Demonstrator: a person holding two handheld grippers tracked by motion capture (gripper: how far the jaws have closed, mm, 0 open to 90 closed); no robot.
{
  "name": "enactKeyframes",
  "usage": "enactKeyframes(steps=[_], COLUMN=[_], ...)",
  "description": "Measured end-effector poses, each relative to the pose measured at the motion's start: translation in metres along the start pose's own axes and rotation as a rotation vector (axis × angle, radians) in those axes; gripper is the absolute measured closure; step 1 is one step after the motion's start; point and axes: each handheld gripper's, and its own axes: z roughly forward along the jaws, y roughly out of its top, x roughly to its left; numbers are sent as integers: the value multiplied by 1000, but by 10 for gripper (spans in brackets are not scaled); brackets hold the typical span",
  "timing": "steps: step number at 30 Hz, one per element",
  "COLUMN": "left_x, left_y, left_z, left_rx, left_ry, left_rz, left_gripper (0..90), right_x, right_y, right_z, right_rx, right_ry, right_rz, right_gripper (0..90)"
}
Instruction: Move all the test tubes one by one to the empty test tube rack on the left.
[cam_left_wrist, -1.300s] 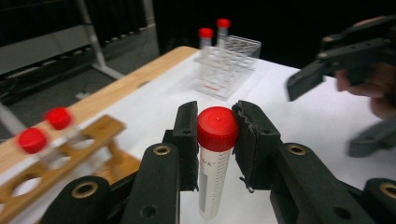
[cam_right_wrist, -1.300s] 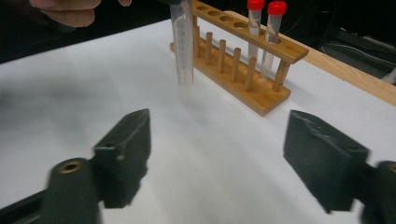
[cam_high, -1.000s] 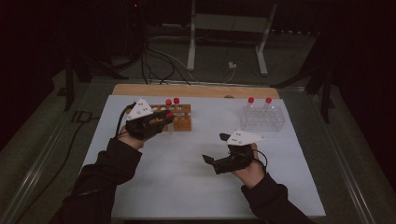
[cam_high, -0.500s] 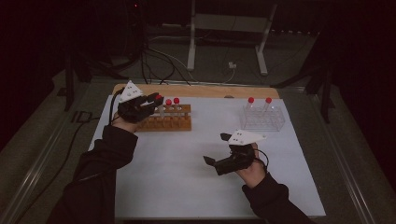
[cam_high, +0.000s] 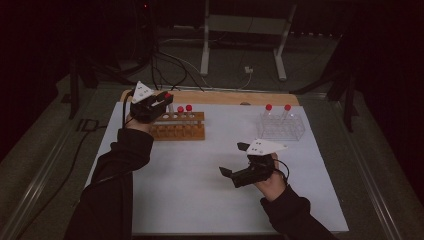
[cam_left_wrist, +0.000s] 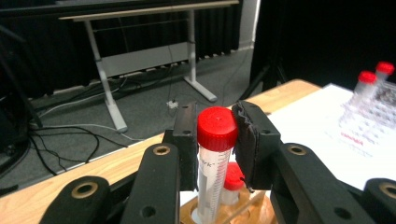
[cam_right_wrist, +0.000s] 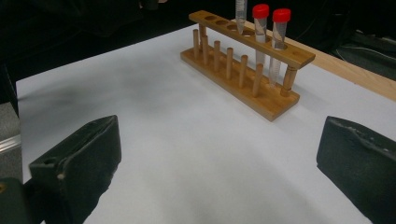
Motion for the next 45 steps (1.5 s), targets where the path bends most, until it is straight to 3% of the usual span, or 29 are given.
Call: enactKeyframes(steps=[4, 6, 13, 16, 21, 34, 45], left_x=[2, 1, -1, 1, 1, 0, 1], left_y=[-1, -1, -8, -14, -25, -39, -39], left_z=[3, 5, 16, 19, 25, 37, 35], left_rx=[-13, -18, 53, 74, 124, 205, 213], left_ry=[1, 1, 16, 13, 11, 13, 2], left_rz=[-25, -16, -4, -27, -24, -38, -50], left_gripper=[719, 719, 719, 719, 719, 719, 709], right_x=[-1, -1, -2, -3, -3, -4, -5], right_y=[0, 0, -1, -2, -2, -2, -1], right_z=[-1, -1, -1, -1, -1, -1, -4], right_rx=[1, 0, 3, 5, 5, 6, -12], right_ry=[2, 2, 3, 4, 4, -1, -3], right_rz=[3, 1, 6, 6, 4, 2, 16], right_gripper=[0, 0, 0, 0, 0, 0, 0])
